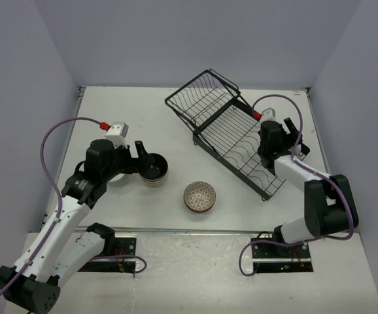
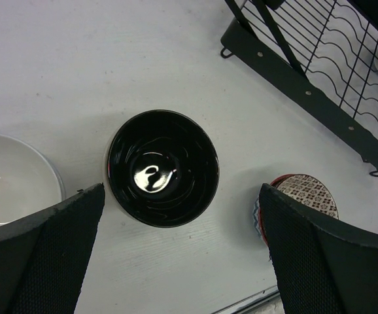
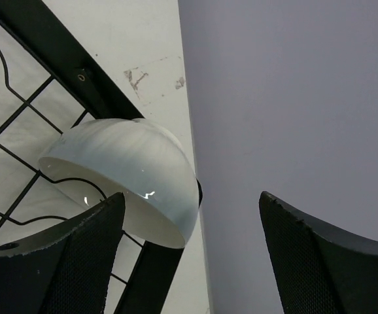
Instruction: Unload the bowls from the dish rack
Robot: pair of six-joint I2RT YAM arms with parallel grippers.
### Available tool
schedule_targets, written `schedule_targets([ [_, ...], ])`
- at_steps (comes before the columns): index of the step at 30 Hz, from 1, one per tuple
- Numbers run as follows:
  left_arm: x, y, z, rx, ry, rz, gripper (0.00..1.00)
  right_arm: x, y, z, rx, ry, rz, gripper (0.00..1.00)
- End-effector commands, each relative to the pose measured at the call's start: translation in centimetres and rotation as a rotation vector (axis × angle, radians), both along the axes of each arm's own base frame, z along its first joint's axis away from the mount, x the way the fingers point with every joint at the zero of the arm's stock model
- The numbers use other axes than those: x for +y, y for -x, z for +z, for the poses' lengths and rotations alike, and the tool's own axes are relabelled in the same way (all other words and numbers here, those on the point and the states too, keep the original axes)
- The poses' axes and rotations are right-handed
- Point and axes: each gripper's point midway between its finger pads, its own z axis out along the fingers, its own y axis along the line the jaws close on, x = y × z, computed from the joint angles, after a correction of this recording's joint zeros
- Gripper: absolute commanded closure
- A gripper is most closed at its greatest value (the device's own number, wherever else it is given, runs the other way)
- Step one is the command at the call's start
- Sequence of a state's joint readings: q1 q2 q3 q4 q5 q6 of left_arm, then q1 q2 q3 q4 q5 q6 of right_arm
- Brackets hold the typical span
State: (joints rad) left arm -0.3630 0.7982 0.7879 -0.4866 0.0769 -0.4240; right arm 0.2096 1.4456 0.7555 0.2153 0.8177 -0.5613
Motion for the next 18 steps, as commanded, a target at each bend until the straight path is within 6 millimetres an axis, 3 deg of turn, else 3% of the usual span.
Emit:
schedule_targets([
  [1, 0.0, -0.5, 0.7, -0.054, -0.018, -0.011, 0.0, -0.2, -1.6, -0.6, 0.015, 0.06, 0.048, 0.16],
  [3, 0.1, -0.4, 0.7, -0.057, -0.018, -0.009, 0.0, -0.5, -2.1, -1.2, 0.039, 0.093, 0.04, 0.17],
  [7, 0.1, -0.4, 0.6, -0.056, -0.021, -0.008, 0.0, -0.5, -2.4, -1.8, 0.069, 0.124, 0.048, 0.37],
  [8, 0.1, -0.5, 0.7, -0.059, -0.02, -0.008, 0.0, -0.5, -2.3, -1.8, 0.068, 0.138, 0.045, 0.48],
  [11, 0.1, -0.4, 0.7, -0.058, -0.02, -0.009, 0.0, -0.8, -2.4, -1.3, 0.047, 0.159, 0.034, 0.63],
  [18, 0.1, -0.4, 0.7, -0.058, -0.021, -0.01, 0.0, -0.4, -2.6, -1.6, 0.059, 0.14, 0.04, 0.83],
])
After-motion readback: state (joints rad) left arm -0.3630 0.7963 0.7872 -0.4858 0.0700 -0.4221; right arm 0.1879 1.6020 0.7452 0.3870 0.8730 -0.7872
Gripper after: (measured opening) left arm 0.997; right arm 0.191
